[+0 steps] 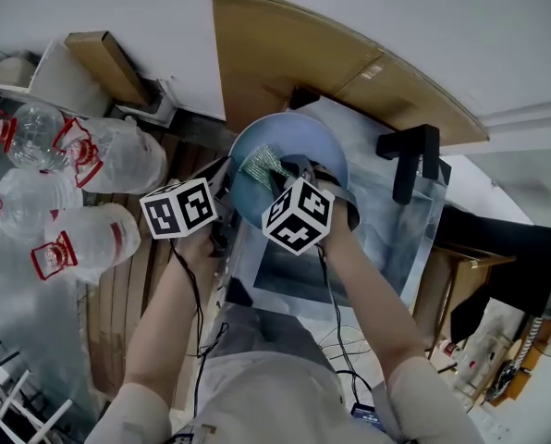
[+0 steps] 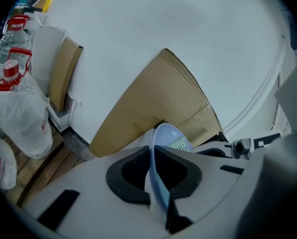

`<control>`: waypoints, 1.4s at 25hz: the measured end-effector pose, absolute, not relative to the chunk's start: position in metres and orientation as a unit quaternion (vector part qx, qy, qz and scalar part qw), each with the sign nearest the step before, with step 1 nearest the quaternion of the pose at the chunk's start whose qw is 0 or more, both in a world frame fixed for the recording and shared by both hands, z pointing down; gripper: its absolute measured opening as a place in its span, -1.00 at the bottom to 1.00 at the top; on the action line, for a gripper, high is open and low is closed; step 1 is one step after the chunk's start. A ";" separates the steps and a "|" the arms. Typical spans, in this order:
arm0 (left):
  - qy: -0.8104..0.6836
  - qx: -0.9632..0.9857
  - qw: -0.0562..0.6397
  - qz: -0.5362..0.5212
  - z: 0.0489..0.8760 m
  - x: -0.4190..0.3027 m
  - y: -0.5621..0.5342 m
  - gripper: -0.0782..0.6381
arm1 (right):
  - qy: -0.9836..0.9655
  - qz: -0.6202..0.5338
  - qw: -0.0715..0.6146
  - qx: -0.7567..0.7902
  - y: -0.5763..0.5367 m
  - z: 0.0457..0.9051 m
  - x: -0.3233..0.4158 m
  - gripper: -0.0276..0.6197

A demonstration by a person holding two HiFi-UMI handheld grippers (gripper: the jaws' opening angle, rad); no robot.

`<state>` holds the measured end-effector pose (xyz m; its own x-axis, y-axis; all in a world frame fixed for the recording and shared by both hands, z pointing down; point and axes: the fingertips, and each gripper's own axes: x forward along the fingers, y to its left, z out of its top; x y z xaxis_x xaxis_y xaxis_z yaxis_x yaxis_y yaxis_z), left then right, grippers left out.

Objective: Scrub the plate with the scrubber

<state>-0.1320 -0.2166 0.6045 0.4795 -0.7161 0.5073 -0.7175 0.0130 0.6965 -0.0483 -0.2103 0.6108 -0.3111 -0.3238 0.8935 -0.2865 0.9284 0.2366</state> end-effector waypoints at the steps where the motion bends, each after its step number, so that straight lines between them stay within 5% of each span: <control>1: -0.508 0.705 0.495 0.003 0.604 -0.132 -0.216 -0.67 | -0.808 -0.022 0.555 0.197 -0.221 0.611 -0.049 -0.58; 19: -0.526 0.706 0.474 0.005 0.604 -0.135 -0.217 -0.67 | -0.712 -0.067 0.652 0.251 -0.255 0.593 0.055 -0.58; 35: -0.518 0.709 0.478 -0.004 0.603 -0.130 -0.216 -0.67 | -0.805 0.016 0.569 0.165 -0.182 0.615 -0.058 -0.59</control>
<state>-0.1295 -0.2162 0.6032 0.4628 -0.7385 0.4903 -0.7312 -0.0054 0.6821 -0.0583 -0.1825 0.6146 -0.2977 -0.2469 0.9222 -0.2834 0.9453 0.1615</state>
